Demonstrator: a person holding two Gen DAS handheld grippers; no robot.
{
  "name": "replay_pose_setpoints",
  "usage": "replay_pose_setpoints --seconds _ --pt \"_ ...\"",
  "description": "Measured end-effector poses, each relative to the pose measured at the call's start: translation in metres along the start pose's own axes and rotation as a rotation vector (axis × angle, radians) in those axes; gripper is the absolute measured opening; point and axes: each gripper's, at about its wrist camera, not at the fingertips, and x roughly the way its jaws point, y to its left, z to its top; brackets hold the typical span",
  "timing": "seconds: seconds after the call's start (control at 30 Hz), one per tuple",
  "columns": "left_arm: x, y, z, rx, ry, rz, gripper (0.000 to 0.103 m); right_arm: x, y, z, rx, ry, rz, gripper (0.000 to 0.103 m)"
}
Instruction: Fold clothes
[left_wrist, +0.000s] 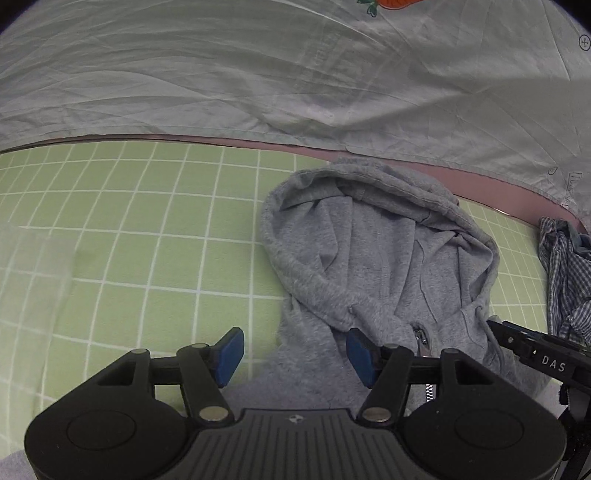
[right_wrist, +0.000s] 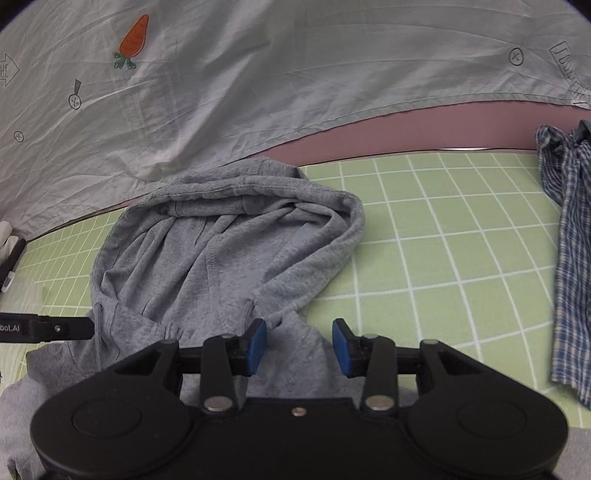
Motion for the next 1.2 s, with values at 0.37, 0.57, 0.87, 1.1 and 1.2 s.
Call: replay_pose_setpoints --seconds 0.37,0.57,0.87,1.1,1.2 --pt "0.026 -0.015 0.011 0.02 -0.04 0.022 0.004 0.017 -0.002 0.013 -0.006 -0.025 0.029 0.01" --pt "0.045 -0.019 0.023 0.006 -0.075 0.033 0.004 0.03 0.0 0.023 -0.037 -0.039 0.015 0.009" --pt "0.032 -0.021 0.004 -0.023 -0.119 0.083 0.047 -0.01 -0.009 0.022 -0.055 -0.103 -0.069 0.053" --pt "-0.029 0.023 -0.044 -0.159 -0.194 0.2 0.074 -0.056 -0.012 -0.011 -0.083 -0.115 -0.14 0.093" --pt "-0.054 0.038 -0.087 -0.2 -0.158 0.247 0.074 -0.08 -0.012 -0.056 -0.068 -0.058 -0.169 0.093"
